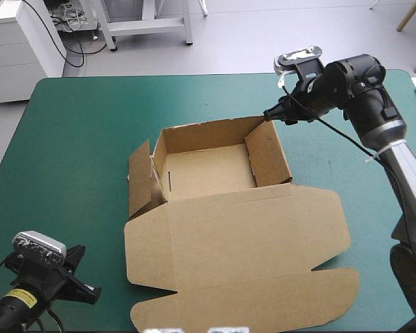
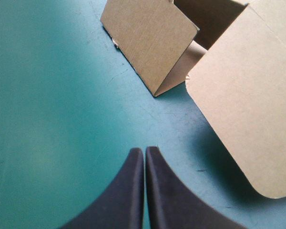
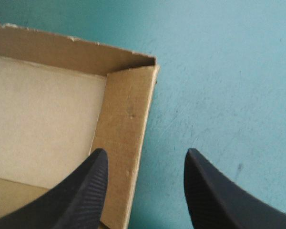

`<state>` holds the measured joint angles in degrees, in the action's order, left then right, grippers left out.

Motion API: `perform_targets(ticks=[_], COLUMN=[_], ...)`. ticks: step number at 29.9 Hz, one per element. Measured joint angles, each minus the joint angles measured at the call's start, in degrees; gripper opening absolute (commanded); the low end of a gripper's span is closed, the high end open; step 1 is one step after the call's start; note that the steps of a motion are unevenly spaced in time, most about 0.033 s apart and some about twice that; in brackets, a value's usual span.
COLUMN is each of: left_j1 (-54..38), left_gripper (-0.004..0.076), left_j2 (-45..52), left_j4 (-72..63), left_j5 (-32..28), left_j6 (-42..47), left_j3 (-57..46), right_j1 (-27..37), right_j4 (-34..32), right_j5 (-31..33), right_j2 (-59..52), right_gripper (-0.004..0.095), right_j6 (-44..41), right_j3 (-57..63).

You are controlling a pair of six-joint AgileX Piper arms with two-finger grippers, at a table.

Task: Fold the box

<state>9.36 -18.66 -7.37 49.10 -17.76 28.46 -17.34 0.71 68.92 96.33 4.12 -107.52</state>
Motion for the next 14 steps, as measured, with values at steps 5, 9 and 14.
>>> perform_targets(ticks=[5,9,14], left_j1=[0.0,0.0,0.0], left_gripper=[-0.0008,-0.0008,-0.0008], left_j2=[0.0,0.0,0.0], left_j4=[0.03,0.03,0.03], left_j5=[0.85,0.89,1.03], left_j6=[0.0,0.0,0.0], left_j3=[0.0,0.0,0.0], right_j1=[0.0,0.0,0.0], right_j4=[1.06,3.07,3.92], right_j5=[0.21,0.14,-0.19], right_j2=[-0.4,1.31,5.56], right_gripper=[0.0478,0.0477,0.047], right_j6=[0.06,0.06,0.06], right_j3=[6.4,8.53,8.88])
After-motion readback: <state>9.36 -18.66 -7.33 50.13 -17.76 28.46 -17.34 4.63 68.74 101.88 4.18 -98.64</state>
